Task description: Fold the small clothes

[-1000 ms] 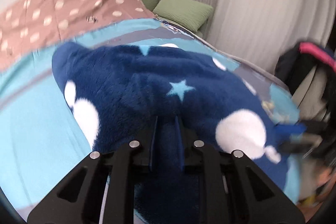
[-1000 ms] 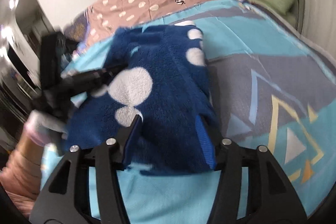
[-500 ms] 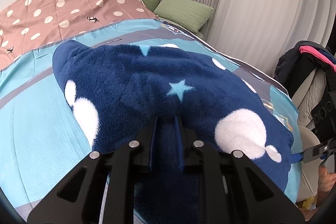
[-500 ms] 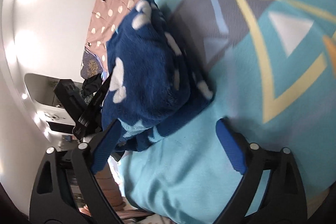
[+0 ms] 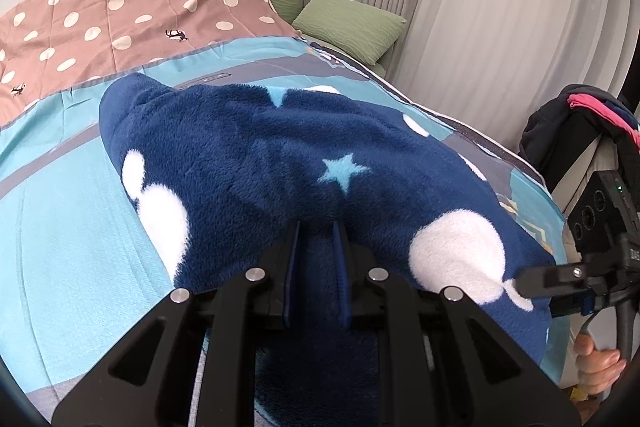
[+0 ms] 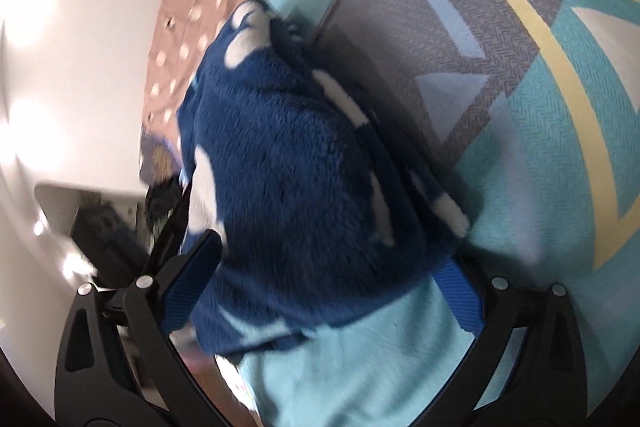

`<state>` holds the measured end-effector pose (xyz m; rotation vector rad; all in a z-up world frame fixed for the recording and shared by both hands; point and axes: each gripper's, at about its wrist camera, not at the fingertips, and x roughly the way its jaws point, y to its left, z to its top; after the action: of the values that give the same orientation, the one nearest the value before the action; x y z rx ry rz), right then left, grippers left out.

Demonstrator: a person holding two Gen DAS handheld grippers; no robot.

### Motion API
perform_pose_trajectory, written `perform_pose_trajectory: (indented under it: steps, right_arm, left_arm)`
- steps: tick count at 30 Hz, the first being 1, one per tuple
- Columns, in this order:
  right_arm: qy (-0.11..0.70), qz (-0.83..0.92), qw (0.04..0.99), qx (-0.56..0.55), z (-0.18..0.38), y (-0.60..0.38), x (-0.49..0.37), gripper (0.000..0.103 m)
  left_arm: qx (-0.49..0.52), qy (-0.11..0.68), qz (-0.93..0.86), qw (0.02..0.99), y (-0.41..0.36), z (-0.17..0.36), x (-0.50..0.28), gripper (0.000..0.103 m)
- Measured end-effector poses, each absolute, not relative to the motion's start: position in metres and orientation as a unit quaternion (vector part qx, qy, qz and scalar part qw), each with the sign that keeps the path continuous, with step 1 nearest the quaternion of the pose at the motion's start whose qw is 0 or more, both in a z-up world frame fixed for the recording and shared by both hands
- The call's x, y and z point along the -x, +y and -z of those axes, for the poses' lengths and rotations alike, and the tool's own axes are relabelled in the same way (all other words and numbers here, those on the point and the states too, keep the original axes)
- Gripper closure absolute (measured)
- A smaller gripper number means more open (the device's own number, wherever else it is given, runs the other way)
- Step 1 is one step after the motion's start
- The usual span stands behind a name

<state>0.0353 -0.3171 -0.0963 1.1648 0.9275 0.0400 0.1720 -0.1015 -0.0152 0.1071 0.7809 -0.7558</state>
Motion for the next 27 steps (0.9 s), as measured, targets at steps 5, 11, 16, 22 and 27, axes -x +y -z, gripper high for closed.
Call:
perform_pose_trajectory:
  steps: [5,11,16,22,27]
  right_arm:
    - [0.411,0.003,0.742,-0.529,0.094,-0.311,-0.046,0.002]
    - [0.411,-0.010,0.751,-0.517,0.096,-0.308,-0.048,0.002]
    - [0.408,-0.027,0.763,-0.500,0.095,-0.309,-0.045,0.002]
    - [0.406,-0.024,0.769,-0.492,0.094,-0.308,-0.047,0.002]
    - [0.408,-0.026,0.768,-0.492,0.095,-0.310,-0.045,0.002]
  left_arm:
    - [-0.040,0.373,0.363,0.853,-0.100,0.015,-0.173,0.085]
    - [-0.005,0.374,0.373,0.849,-0.093,0.013,-0.178,0.081]
    - [0.086,0.375,0.414,0.825,-0.071,-0.006,-0.192,0.036]
    - [0.036,0.360,0.338,0.869,-0.067,-0.013,-0.215,0.007]
    - [0.090,0.429,0.322,0.839,-0.058,0.024,-0.266,0.005]
